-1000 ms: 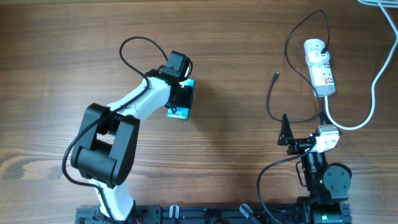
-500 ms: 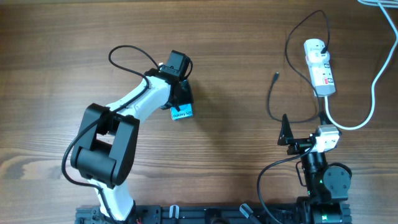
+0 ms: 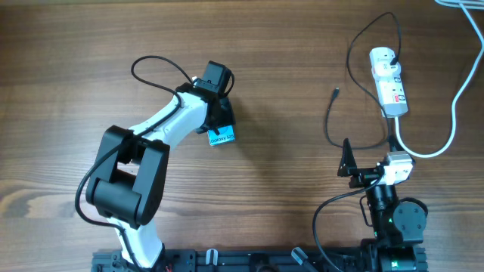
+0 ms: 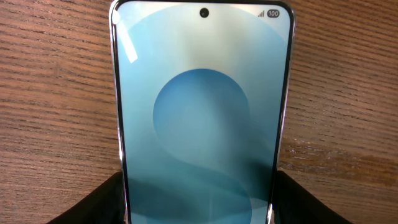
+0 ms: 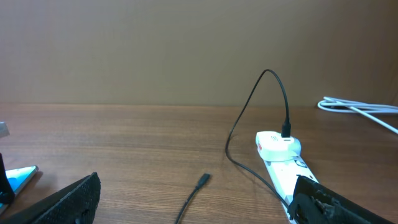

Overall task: Plug charger to phone and switch on socket
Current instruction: 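Close the left gripper on the phone's long edges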

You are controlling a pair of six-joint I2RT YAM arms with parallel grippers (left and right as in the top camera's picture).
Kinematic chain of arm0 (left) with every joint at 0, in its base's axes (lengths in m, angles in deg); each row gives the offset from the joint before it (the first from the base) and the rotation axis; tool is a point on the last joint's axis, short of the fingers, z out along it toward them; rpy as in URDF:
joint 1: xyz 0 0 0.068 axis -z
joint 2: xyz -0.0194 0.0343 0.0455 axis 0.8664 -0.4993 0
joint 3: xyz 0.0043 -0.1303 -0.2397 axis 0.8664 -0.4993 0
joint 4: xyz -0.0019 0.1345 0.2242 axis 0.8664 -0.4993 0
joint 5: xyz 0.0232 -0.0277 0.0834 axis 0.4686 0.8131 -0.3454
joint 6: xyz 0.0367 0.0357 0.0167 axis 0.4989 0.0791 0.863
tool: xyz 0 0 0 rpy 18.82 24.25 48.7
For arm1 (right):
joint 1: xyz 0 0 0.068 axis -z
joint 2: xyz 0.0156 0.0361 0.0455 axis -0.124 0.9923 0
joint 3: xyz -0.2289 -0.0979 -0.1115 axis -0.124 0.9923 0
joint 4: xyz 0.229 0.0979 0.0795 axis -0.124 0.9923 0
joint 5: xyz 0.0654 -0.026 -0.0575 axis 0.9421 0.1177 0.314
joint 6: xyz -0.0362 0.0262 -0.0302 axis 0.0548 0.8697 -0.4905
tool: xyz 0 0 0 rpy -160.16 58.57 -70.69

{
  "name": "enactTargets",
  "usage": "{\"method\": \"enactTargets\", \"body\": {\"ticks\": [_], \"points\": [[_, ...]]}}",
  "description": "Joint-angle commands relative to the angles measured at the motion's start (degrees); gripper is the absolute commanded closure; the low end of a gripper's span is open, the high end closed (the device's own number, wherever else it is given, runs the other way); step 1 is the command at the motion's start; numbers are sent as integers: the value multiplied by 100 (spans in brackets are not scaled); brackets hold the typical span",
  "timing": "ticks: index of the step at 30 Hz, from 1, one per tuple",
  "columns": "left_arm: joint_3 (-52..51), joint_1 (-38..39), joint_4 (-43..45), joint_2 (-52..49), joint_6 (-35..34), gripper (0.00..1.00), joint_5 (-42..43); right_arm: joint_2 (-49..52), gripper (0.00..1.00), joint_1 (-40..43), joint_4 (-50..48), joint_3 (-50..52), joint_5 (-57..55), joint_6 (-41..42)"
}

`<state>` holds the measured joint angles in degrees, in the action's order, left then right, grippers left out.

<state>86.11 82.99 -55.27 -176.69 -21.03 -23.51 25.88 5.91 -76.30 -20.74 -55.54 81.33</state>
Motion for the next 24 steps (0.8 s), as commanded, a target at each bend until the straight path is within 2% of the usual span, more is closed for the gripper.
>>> {"method": "enactTargets", "body": {"ticks": [1,9,16,24], "points": [[-129,22,-15,-179,-162,76,177,-68,1,-7,-13,7,-79,-66],[-129,254,177,-179,-162,76,153,-68,0,-7,-13,7,-79,-66],[-129,640,234,-179,-162,75,-295,-68,0,-7,-13,7,-79,-66],[-129,647,234,-179,-162,74,-297,-46,0,-7,-13,7,-79,-68]]}}
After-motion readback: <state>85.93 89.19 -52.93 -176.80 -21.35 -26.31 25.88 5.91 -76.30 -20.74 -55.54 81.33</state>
